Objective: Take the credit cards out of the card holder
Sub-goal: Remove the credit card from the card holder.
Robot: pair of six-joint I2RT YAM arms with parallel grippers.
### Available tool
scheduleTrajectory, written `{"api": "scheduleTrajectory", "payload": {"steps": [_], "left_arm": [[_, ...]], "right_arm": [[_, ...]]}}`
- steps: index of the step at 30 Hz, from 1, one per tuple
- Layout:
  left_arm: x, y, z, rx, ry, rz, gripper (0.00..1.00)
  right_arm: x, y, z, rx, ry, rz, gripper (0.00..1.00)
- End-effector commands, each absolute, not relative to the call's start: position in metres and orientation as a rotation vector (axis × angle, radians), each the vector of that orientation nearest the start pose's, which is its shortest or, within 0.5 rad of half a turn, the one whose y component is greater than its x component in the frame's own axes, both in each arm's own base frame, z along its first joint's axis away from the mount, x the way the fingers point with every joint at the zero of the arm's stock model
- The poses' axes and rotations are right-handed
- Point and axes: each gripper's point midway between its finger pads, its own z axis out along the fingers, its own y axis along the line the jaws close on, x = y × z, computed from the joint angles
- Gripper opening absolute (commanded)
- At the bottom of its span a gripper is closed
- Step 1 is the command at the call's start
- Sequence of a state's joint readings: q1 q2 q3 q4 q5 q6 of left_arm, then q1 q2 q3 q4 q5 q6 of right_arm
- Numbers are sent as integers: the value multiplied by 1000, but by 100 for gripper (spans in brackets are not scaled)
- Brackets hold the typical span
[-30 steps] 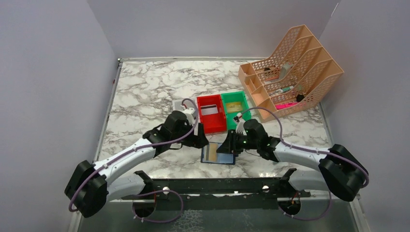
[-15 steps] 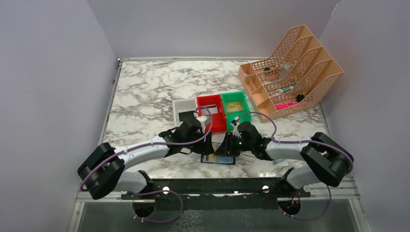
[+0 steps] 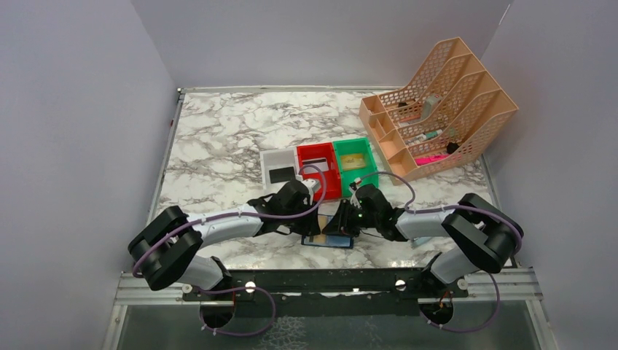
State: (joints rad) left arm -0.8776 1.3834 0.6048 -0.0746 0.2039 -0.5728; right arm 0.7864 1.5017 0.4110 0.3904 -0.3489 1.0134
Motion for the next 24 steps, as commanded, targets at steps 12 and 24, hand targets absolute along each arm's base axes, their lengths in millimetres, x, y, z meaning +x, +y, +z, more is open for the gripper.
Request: {"api": "scheduleTrajectory", "payload": {"steps": [12,24], "left_arm": [[156,-262,23,430,2589,-729,29],[185,-269,48,355,2513,-655,41]], "right_arm": [[179,301,24,224,2584,1190,26],[182,303,39,102,2554,1172,29]]}}
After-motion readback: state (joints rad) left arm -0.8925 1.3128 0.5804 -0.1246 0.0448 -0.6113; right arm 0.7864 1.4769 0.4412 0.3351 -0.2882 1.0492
